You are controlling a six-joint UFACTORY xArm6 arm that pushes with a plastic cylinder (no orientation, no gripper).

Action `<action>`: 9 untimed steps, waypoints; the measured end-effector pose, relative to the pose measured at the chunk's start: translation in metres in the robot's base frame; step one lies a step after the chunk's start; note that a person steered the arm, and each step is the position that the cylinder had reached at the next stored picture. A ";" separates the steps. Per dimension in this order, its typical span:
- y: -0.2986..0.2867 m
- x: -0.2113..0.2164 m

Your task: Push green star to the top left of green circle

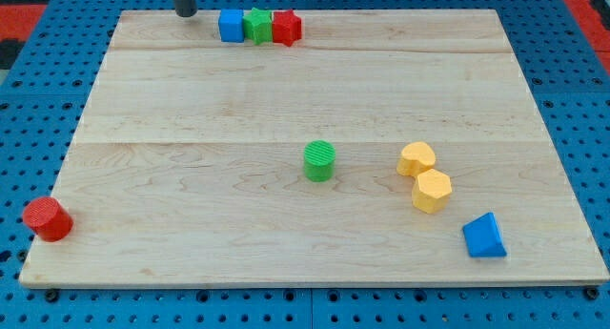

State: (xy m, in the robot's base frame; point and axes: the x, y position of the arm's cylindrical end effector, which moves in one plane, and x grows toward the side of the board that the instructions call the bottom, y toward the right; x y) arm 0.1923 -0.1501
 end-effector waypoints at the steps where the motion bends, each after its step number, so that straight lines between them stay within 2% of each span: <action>1: 0.084 0.000; 2: 0.111 0.001; 4: 0.111 0.082; 5: 0.094 0.095; 6: 0.110 0.069; 7: 0.064 0.068; 8: 0.063 0.112; 9: 0.105 0.163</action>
